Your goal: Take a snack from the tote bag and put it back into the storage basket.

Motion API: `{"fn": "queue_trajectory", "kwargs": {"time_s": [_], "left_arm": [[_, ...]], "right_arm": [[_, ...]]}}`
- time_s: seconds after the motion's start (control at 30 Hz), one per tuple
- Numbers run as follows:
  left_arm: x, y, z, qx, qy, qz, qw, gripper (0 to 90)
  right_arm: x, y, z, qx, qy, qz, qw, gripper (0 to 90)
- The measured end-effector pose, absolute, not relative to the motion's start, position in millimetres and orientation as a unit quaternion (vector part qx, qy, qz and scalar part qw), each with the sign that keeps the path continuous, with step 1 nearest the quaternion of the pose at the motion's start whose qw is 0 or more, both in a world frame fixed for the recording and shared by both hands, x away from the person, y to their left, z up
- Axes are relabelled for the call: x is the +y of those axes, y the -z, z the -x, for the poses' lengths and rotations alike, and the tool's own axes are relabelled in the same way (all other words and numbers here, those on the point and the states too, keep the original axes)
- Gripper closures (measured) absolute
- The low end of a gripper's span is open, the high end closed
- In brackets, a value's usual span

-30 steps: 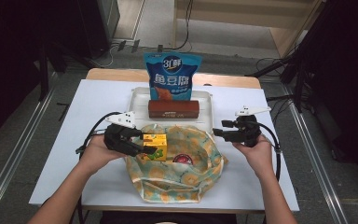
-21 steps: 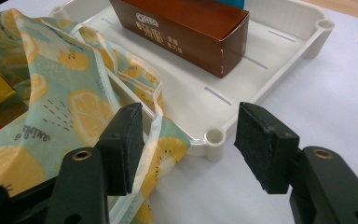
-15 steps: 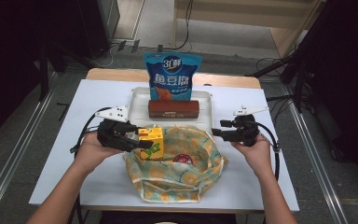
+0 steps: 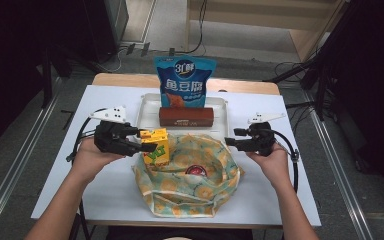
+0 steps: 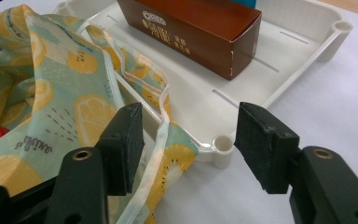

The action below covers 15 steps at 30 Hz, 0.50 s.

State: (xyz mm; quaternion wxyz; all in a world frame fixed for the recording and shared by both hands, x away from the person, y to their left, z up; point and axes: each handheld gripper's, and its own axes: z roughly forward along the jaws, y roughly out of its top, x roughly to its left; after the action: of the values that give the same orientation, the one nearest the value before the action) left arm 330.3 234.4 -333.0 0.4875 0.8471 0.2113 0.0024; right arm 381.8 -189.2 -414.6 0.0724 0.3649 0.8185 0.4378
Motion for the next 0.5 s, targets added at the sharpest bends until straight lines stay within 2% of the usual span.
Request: {"fn": "queue_trajectory", "kwargs": {"time_s": [0.5], "left_arm": [[254.5,324.8,-331.4,0.232,-0.017,-0.842,0.486,50.3]], "right_arm": [[-187.5,414.5,-382.7,0.819,-0.44,-0.361,0.072,42.4]]}}
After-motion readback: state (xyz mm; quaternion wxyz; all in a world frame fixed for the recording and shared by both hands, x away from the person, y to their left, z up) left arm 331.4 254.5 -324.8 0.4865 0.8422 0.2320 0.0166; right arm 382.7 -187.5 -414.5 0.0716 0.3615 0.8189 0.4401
